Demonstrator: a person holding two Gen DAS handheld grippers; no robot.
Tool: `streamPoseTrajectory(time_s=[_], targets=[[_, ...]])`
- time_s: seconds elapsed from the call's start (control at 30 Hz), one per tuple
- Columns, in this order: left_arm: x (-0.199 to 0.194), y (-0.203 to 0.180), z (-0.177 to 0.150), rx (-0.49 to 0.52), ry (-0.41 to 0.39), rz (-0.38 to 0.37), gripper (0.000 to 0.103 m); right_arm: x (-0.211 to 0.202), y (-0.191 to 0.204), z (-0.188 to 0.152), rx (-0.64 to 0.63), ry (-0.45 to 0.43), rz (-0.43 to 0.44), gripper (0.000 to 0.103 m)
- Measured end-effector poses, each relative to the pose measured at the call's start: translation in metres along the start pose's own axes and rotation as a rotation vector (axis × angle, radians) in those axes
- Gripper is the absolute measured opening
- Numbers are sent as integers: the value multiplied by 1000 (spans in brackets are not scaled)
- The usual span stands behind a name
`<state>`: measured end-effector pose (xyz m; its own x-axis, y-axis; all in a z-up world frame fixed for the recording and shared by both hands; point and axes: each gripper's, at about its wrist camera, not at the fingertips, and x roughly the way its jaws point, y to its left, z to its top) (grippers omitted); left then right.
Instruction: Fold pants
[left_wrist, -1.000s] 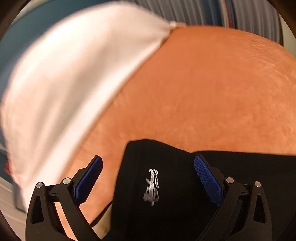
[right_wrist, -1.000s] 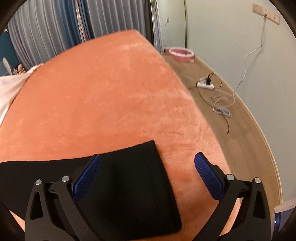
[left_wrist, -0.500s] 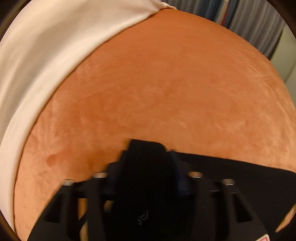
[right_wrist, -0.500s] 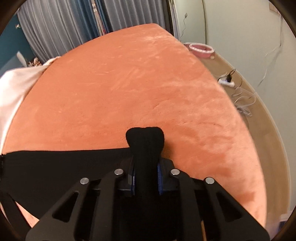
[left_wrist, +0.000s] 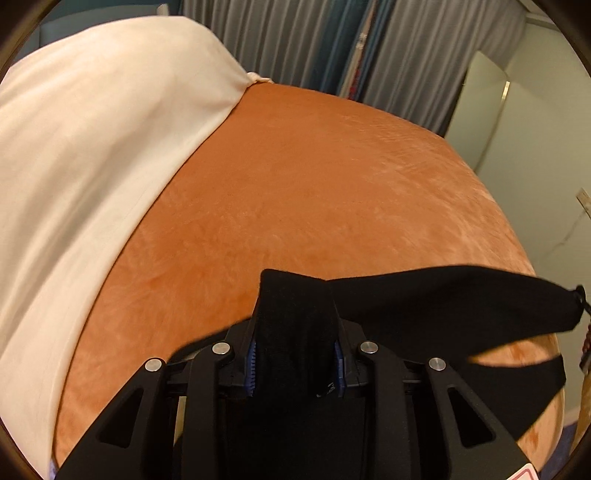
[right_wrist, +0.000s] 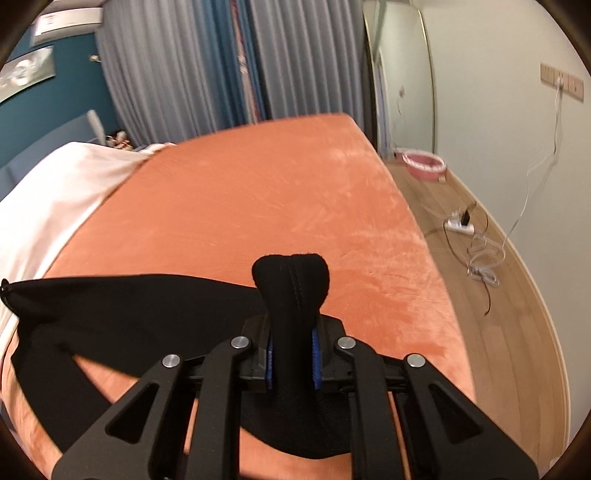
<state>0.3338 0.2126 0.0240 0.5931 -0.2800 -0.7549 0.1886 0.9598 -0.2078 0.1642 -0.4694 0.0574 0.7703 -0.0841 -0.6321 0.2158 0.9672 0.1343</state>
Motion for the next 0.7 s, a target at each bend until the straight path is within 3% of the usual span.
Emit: streamPoseTrajectory(time_s=[0.13, 0.23, 0.3, 0.43, 0.5, 0.57, 0.67, 0.7], targets=[[-49, -5, -49, 61, -1, -7, 27, -54, 8, -31, -62, -36, 16, 13], [-68, 0, -92, 105, 18, 50, 24, -78, 7, -70, -94, -3, 17, 13], [-63, 15, -115, 100, 60, 67, 25, -85, 7, -97, -104, 35, 26, 13], [-28, 37, -163, 84, 178, 192, 24, -71, 0, -157, -110, 169, 19, 13], [-26, 44, -172, -17, 181, 134, 24, -65, -1, -175, -106, 202, 11, 14], [-40, 44, -170, -111, 121, 52, 27, -64, 1, -177, -97, 195, 14, 14], [-52, 44, -160, -213, 50, 40, 77, -65, 2, -169, -77, 165, 14, 14], [-50, 45, -156, -241, 41, 45, 81, -65, 1, -165, -70, 156, 7, 14]])
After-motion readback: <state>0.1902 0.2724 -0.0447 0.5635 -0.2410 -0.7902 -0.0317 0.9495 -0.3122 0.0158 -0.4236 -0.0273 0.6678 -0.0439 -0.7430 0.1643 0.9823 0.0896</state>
